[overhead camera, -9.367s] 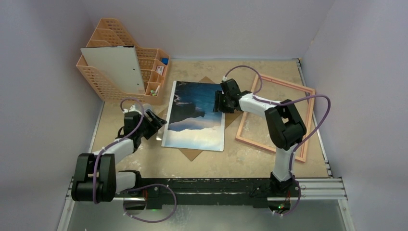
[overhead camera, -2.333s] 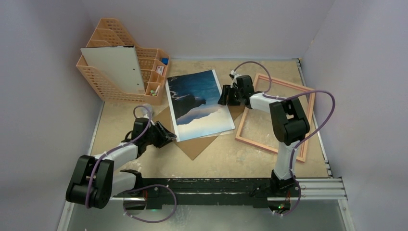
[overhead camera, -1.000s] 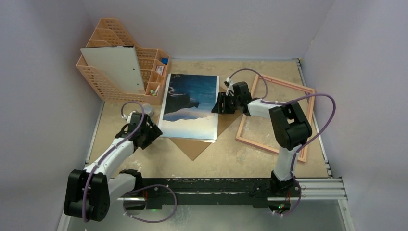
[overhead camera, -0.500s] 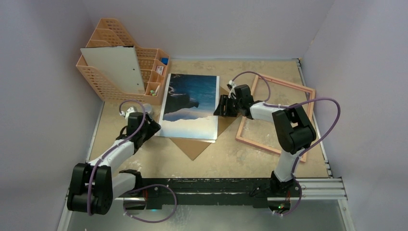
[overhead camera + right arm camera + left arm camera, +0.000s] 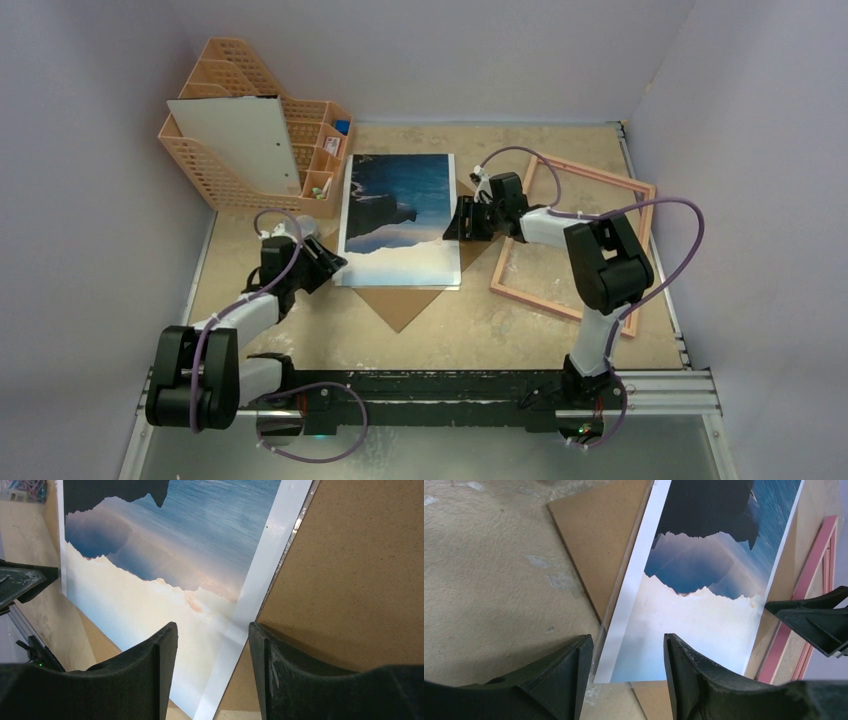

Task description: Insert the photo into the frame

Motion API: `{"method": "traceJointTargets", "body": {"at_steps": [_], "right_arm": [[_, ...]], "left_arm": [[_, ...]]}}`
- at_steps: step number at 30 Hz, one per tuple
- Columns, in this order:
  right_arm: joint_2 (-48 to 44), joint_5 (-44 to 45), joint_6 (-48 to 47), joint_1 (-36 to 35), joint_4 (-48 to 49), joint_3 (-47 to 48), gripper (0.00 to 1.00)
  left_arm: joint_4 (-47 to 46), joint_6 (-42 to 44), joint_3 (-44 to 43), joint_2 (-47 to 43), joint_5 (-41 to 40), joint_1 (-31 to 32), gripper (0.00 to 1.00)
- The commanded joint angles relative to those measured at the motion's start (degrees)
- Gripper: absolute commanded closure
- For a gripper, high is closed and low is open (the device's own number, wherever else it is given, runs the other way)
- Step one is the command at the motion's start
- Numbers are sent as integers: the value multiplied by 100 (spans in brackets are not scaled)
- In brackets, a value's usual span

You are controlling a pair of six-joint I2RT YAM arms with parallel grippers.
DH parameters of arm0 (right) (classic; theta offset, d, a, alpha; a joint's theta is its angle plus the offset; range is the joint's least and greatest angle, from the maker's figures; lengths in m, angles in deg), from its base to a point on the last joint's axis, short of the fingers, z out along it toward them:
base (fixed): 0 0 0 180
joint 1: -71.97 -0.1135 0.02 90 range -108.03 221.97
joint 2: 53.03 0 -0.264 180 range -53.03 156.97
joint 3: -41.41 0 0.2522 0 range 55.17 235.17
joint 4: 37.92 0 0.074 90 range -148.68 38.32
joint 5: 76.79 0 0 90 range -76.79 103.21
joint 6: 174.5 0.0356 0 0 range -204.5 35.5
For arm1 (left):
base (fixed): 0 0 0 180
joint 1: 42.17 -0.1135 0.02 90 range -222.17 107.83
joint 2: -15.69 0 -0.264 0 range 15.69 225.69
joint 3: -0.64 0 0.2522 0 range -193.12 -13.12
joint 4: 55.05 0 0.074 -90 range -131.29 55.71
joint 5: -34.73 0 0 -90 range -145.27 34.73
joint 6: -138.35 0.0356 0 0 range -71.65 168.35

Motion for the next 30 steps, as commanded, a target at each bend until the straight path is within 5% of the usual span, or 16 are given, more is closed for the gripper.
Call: {"method": "traceJointTargets", "body": {"at_steps": [1, 15, 30], "right_arm": [[610, -170, -249, -122, -929, -216, 42], [513, -456, -112, -126, -814, -356, 42], [395, -298, 0, -124, -692, -434, 43]], "left_arm": [[400, -214, -190, 38, 600, -90, 44], [419, -1114, -559, -466, 1663, -124, 53], [611, -1104, -687, -581, 1581, -176, 60]]}}
